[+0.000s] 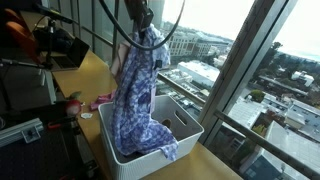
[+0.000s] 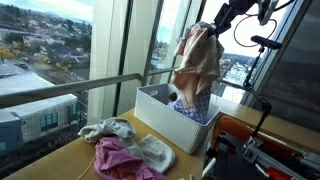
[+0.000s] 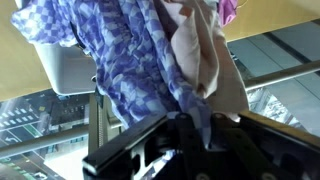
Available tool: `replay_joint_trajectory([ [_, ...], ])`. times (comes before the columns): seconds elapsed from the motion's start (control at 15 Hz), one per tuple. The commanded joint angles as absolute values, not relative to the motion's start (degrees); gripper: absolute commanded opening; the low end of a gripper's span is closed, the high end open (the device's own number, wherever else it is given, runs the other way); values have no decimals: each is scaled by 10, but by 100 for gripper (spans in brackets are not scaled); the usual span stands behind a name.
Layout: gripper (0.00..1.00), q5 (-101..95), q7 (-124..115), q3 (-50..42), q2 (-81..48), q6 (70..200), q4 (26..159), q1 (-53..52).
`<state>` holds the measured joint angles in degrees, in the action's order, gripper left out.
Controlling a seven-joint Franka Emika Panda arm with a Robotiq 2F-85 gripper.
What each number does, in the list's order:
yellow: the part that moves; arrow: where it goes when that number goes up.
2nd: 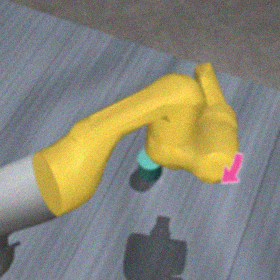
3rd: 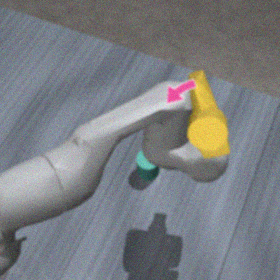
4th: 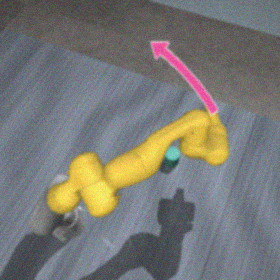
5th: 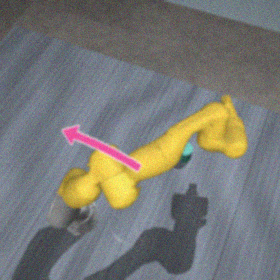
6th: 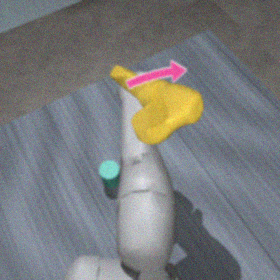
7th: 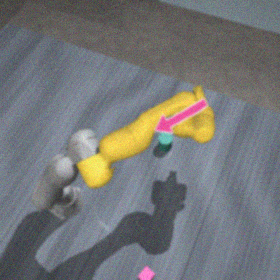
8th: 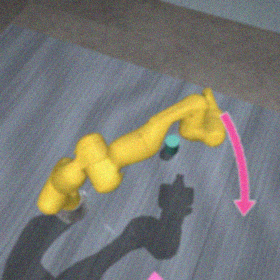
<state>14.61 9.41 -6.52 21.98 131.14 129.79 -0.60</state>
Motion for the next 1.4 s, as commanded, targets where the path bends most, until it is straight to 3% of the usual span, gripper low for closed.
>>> replay_joint_trajectory([
  [0.0, 3, 173, 101, -61, 209, 1349, 1327, -22],
  [0.67, 3, 213, 177, -134, 82, 1341, 1256, 16],
  [1.0, 3, 249, 202, -122, 26, 1337, 1227, 34],
  [1.07, 38, 248, 201, -116, 20, 1335, 1225, 34],
  [1.13, 39, 244, 199, -110, 14, 1337, 1222, 35],
  [1.33, 58, 236, 198, -97, 4, 1334, 1207, 38],
])
